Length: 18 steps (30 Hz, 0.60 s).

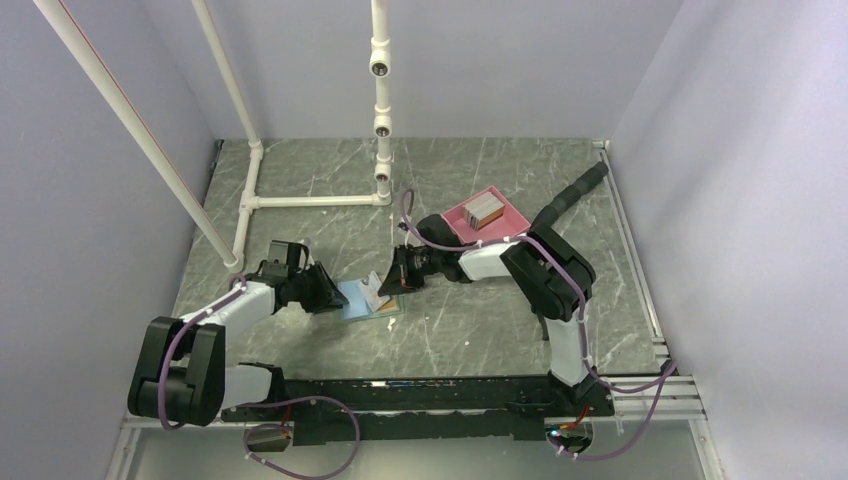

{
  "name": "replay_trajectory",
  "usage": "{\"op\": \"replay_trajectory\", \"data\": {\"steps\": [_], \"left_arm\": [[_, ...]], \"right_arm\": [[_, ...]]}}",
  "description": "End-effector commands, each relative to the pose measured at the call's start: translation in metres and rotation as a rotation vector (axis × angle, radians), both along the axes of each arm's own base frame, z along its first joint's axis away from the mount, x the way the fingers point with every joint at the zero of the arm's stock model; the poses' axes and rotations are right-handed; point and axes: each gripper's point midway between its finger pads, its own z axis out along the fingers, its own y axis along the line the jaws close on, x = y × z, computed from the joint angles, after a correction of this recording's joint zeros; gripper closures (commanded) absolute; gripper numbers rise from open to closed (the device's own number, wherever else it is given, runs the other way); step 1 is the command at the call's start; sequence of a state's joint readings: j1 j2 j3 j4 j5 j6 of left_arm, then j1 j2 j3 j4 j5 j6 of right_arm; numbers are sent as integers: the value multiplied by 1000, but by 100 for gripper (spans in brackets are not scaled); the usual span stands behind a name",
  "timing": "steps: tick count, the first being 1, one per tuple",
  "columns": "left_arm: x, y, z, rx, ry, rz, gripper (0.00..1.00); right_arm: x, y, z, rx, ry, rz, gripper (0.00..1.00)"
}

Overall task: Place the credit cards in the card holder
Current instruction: Insert the credit card into the card holder.

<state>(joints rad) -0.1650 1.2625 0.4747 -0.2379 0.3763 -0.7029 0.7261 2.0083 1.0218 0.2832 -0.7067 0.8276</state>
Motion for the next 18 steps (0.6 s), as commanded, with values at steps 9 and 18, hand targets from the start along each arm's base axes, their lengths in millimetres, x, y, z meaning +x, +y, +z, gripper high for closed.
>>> {"op": "replay_trajectory", "data": {"steps": [9, 18], "left_arm": [[-16, 6, -18, 25, 47, 27, 74], [-15, 5, -15, 16, 34, 32, 75]], "right_arm": [[20, 10, 4, 66, -59, -131, 100], [4, 19, 9, 110, 22, -130, 100]]}}
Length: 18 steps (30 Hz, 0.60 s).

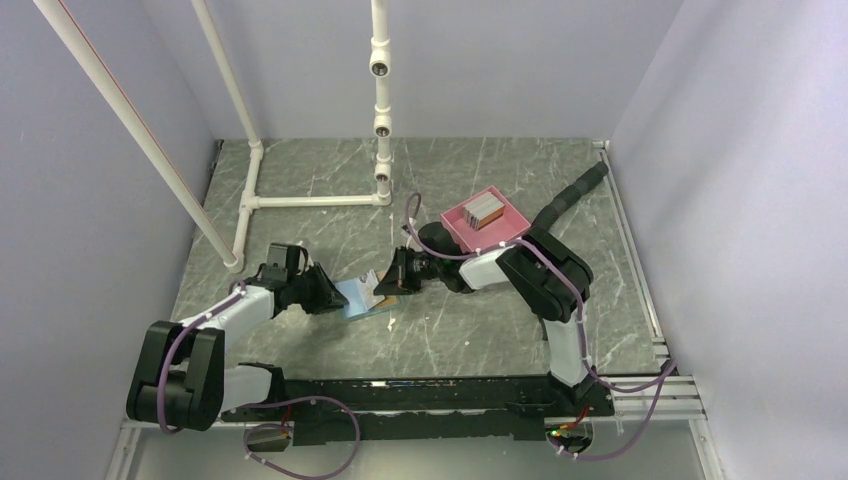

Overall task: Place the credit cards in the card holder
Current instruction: Insert the credit card into the card holder.

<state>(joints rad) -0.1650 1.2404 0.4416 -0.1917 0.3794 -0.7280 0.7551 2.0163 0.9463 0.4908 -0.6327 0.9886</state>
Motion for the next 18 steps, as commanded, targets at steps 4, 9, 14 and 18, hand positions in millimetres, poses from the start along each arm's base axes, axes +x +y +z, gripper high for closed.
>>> {"op": "replay_trajectory", "data": {"steps": [4, 9, 14, 18], "left_arm": [[-14, 5, -12, 25, 50, 15, 75], [-12, 6, 1, 20, 33, 39, 75], [-11, 14, 4, 56, 20, 73, 76], [-14, 18, -6, 88, 42, 76, 79]], "right_arm": [[1, 5, 6, 40, -4, -32, 93], [3, -12, -16, -162, -73, 7, 83], [-9, -20, -22, -306, -137, 78, 70], [-7, -26, -29, -439, -205, 115, 62]]}}
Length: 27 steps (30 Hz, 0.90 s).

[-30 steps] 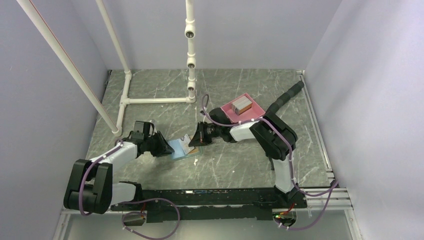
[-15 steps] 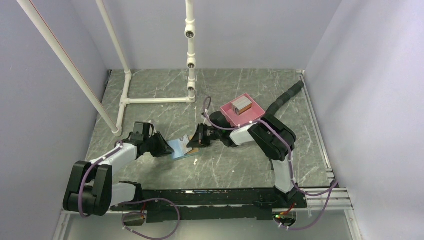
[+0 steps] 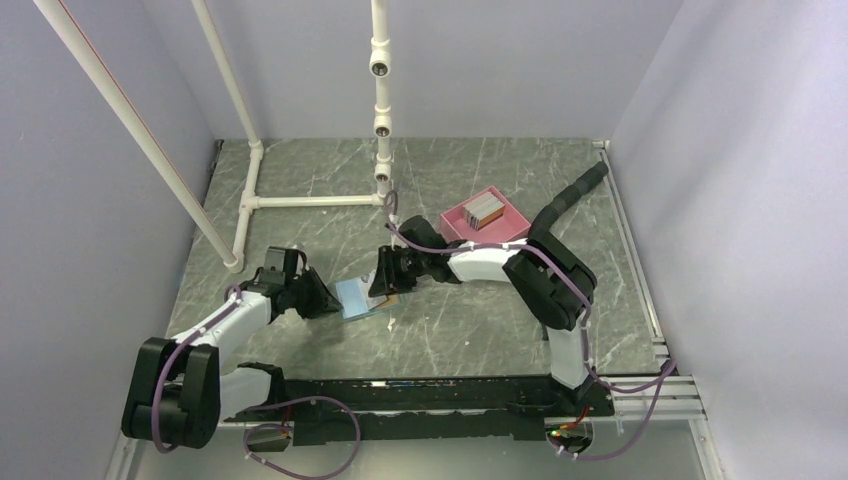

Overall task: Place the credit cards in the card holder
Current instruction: Insert the credit card into the card holder.

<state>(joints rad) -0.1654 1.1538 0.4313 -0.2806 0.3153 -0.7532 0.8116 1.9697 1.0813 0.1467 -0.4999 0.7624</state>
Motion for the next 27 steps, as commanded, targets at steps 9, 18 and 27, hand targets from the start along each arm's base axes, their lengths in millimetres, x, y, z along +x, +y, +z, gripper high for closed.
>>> {"op": "replay_trajectory", "data": {"steps": [9, 18, 27], "left_arm": [[-6, 7, -20, 44, 50, 13, 84], [-4, 0, -19, 2, 38, -2, 86], [-6, 2, -20, 14, 42, -4, 86]], "right_arm": [[2, -36, -32, -386, -164, 104, 49], [-26, 23, -26, -270, -238, 284, 37], [-8, -7, -21, -354, -294, 233, 34]]}}
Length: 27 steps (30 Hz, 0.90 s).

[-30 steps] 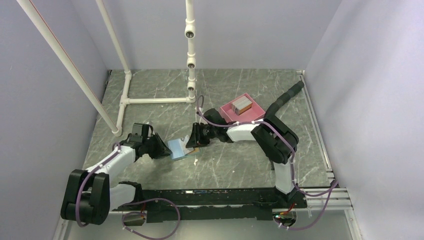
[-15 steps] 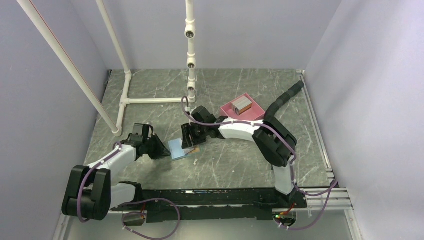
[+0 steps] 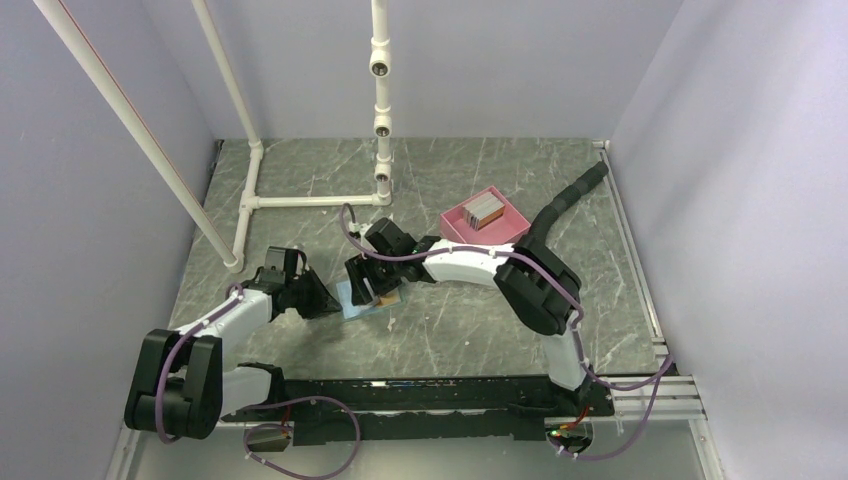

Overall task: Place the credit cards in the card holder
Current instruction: Insert the credit card into the card holder.

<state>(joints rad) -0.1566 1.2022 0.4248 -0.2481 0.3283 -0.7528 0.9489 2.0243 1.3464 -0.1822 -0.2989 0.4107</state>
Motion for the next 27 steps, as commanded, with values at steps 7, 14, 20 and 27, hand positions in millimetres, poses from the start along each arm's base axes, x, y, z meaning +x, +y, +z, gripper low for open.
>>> {"op": "replay_trajectory", "data": {"steps": [7, 14, 20, 27], "left_arm": [[-5, 0, -10, 13, 17, -15, 86], [-6, -2, -9, -2, 16, -8, 87], [-8, 0, -10, 3, 15, -4, 86], [-8, -2, -8, -3, 12, -10, 87]], "right_arm": [[-12, -17, -31, -140, -7, 9, 33], [-22, -3, -26, -122, 6, -13, 32], [-16, -24, -10, -90, 6, -49, 28], [-22, -22, -1, 22, 113, -66, 27]]}}
